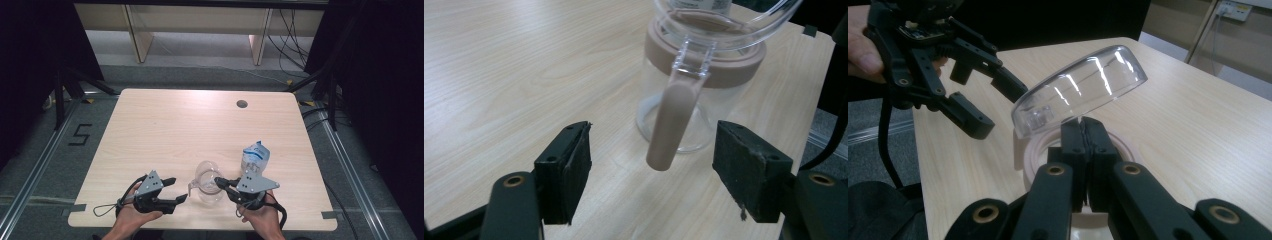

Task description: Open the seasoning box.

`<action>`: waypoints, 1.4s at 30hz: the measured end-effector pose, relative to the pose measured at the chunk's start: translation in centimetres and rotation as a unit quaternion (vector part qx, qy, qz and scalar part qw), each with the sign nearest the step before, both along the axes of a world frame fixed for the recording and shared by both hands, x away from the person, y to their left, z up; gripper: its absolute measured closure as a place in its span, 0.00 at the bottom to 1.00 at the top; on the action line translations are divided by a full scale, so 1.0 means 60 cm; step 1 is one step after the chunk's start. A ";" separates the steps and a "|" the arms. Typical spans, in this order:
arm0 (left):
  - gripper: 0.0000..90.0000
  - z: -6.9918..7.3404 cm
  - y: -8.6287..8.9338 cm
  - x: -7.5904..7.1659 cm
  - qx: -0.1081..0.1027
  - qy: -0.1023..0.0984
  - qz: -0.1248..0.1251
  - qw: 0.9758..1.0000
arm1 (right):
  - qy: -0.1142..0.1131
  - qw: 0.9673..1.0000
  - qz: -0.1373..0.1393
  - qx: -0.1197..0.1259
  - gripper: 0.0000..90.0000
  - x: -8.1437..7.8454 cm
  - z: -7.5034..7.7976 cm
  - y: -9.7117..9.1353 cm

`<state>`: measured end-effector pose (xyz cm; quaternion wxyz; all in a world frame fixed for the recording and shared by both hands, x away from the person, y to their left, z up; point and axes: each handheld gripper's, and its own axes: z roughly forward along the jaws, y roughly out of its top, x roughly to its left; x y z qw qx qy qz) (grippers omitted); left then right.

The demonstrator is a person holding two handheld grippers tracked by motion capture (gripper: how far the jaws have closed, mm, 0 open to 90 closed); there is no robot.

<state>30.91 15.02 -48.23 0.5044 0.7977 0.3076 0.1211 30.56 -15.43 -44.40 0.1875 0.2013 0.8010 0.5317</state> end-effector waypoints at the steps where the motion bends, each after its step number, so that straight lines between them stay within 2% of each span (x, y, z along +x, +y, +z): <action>1: 0.34 -0.001 0.002 0.000 -0.001 0.003 0.005 1.000 | 0.000 1.000 0.006 0.005 1.00 0.001 0.000 0.003; 2: 0.33 -0.002 0.006 0.002 0.001 0.002 0.004 1.000 | -0.002 1.000 0.003 -0.001 0.99 -0.001 0.002 0.004; 5: 0.33 -0.005 0.012 0.002 0.005 0.006 0.012 1.000 | -0.001 1.000 0.003 0.004 0.99 -0.004 0.004 0.014; 6: 0.32 -0.006 0.013 0.001 -0.004 0.011 0.016 1.000 | -0.005 1.000 0.013 0.002 0.99 -0.003 0.005 0.016; 8: 0.32 -0.006 0.018 0.000 0.002 0.012 0.020 1.000 | -0.008 1.000 0.014 0.001 0.99 -0.004 0.005 0.022; 9: 0.32 -0.007 0.020 0.000 -0.005 0.018 0.024 1.000 | -0.007 1.000 0.020 -0.004 0.99 -0.004 0.005 0.025; 10: 0.32 -0.007 0.025 0.001 0.005 0.014 0.023 1.000 | -0.006 1.000 0.018 0.000 0.99 -0.005 0.004 0.028; 11: 0.32 -0.008 0.027 0.002 0.005 0.014 0.022 1.000 | -0.004 1.000 0.025 -0.004 0.99 -0.005 0.005 0.030; 13: 0.32 -0.010 0.030 0.002 0.003 0.019 0.024 1.000 | -0.007 1.000 0.022 -0.003 0.99 -0.005 0.004 0.035; 14: 0.32 -0.011 0.031 0.003 0.006 0.019 0.022 1.000 | -0.002 0.999 0.032 -0.007 0.99 -0.005 0.004 0.038; 19: 0.32 -0.012 0.032 0.001 0.004 0.020 0.023 1.000 | -0.003 0.999 0.036 -0.006 0.99 -0.004 0.001 0.050; 20: 0.32 -0.013 0.032 0.001 0.002 0.021 0.024 0.999 | -0.003 0.999 0.041 -0.013 0.99 -0.003 0.001 0.050; 23: 0.32 -0.013 0.034 0.001 0.007 0.022 0.022 0.999 | -0.003 0.999 0.039 -0.006 0.99 -0.003 -0.002 0.055; 24: 0.32 -0.014 0.033 0.002 0.003 0.022 0.023 0.999 | -0.002 0.999 0.040 -0.007 0.99 -0.003 -0.002 0.056; 30: 0.32 -0.015 0.033 0.001 0.004 0.025 0.020 0.999 | 0.005 0.999 0.048 -0.010 0.98 0.000 -0.003 0.060; 34: 0.32 -0.016 0.032 0.001 0.008 0.026 0.018 0.999 | -0.001 0.999 0.049 -0.014 0.98 0.001 -0.005 0.062; 42: 0.32 -0.018 0.033 0.001 0.009 0.029 0.018 0.999 | 0.005 0.999 0.052 -0.008 0.95 -0.003 -0.007 0.065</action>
